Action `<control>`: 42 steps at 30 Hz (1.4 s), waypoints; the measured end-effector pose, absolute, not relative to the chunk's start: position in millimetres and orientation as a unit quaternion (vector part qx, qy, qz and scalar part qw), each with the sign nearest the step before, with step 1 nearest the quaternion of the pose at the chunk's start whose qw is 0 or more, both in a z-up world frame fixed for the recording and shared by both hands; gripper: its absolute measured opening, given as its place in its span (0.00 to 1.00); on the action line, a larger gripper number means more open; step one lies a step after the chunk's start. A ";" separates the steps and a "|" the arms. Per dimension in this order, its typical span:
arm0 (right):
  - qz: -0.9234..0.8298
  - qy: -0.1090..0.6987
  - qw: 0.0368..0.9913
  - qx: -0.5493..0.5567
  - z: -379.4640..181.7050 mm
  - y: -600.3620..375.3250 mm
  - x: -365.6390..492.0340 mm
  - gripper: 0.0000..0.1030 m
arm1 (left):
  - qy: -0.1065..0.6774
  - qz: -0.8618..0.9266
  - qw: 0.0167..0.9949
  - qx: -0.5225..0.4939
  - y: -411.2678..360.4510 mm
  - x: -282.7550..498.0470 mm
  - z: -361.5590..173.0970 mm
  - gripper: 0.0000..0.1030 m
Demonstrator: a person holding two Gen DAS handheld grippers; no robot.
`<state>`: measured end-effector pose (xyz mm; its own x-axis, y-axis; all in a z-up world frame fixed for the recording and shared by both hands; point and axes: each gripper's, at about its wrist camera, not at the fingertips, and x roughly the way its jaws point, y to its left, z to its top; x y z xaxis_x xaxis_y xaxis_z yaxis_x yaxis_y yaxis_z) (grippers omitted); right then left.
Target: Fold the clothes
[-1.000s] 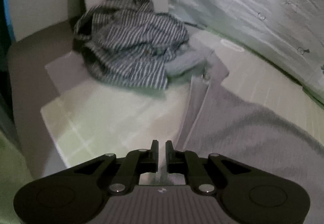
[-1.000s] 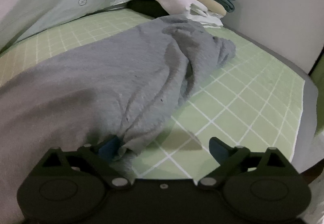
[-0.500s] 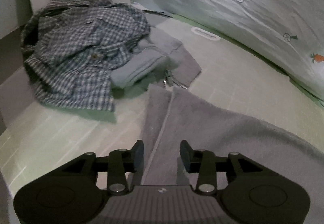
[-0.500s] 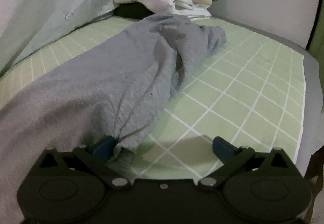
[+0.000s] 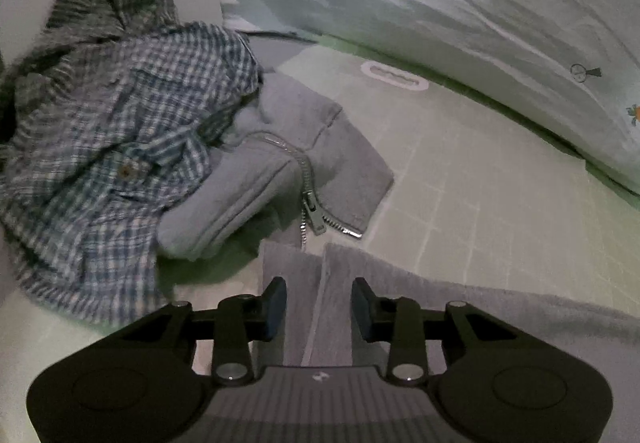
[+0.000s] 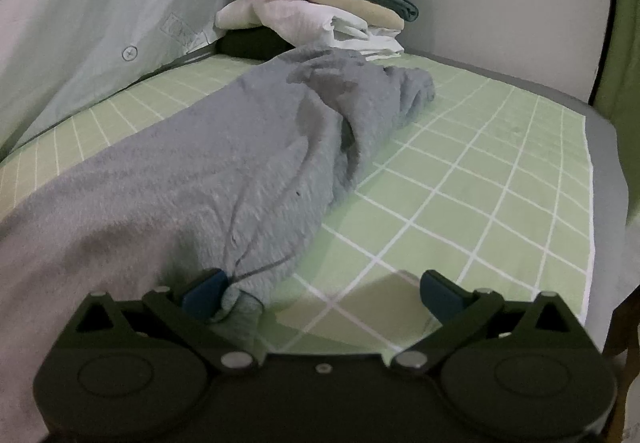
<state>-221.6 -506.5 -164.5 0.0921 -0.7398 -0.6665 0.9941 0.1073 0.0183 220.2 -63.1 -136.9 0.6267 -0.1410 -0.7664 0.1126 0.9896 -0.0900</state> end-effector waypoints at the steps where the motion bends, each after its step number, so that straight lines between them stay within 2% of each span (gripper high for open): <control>1: -0.622 0.259 0.697 0.244 -164.7 -506.2 -221.4 1.00 | 0.427 -0.071 0.901 -0.019 -63.6 222.1 -137.8 0.37; 4: -0.623 0.258 0.698 0.242 -164.9 -506.4 -221.5 1.00 | 0.428 -0.074 0.901 -0.025 -65.1 227.9 -140.5 0.34; 5: -0.623 0.258 0.698 0.242 -164.9 -506.6 -221.8 1.00 | 0.428 -0.075 0.900 -0.028 -65.6 229.8 -141.4 0.22; 6: -0.623 0.258 0.698 0.241 -165.0 -506.6 -221.8 1.00 | 0.428 -0.076 0.900 -0.030 -66.1 231.7 -142.3 0.04; 7: -0.623 0.258 0.698 0.241 -165.1 -506.4 -221.7 1.00 | 0.425 -0.074 0.901 -0.031 -66.0 232.0 -141.9 0.01; 20: -0.624 0.251 0.700 0.237 -166.3 -504.9 -221.8 1.00 | 0.412 -0.018 0.909 -0.060 -36.7 235.2 -126.5 0.02; 23: -0.624 0.250 0.701 0.238 -165.8 -505.2 -222.6 1.00 | 0.435 -0.021 0.895 -0.092 -35.2 229.6 -125.2 0.05; 24: -0.624 0.249 0.702 0.238 -166.0 -505.0 -222.7 1.00 | 0.432 -0.021 0.896 -0.104 -34.4 223.5 -122.4 0.14; 25: -0.624 0.249 0.702 0.237 -166.1 -504.8 -222.7 1.00 | 0.430 -0.022 0.896 -0.109 -33.9 217.4 -119.5 0.28; 28: -0.625 0.247 0.702 0.236 -166.4 -503.8 -222.0 1.00 | 0.436 -0.014 0.894 -0.099 -31.7 200.0 -116.5 0.50; 32: -0.625 0.245 0.703 0.235 -166.5 -502.8 -222.0 1.00 | 0.456 -0.007 0.885 -0.091 -16.9 173.0 -121.6 0.59; 34: -0.625 0.244 0.704 0.235 -166.5 -502.7 -221.9 1.00 | 0.468 0.001 0.878 -0.105 -6.4 158.3 -125.3 0.66; 37: -0.625 0.244 0.704 0.234 -166.4 -502.8 -221.7 1.00 | 0.478 -0.007 0.870 -0.124 3.5 139.3 -131.3 0.69; 42: -0.626 0.243 0.703 0.234 -166.1 -502.1 -221.1 1.00 | 0.473 -0.015 0.876 -0.096 -2.2 117.3 -137.8 0.72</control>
<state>-221.1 -502.1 -166.1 0.0986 -0.7659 -0.6354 0.9939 0.1075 0.0246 117.3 -2.2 -137.8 0.5521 -0.1164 -0.8256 -0.0648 0.9812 -0.1817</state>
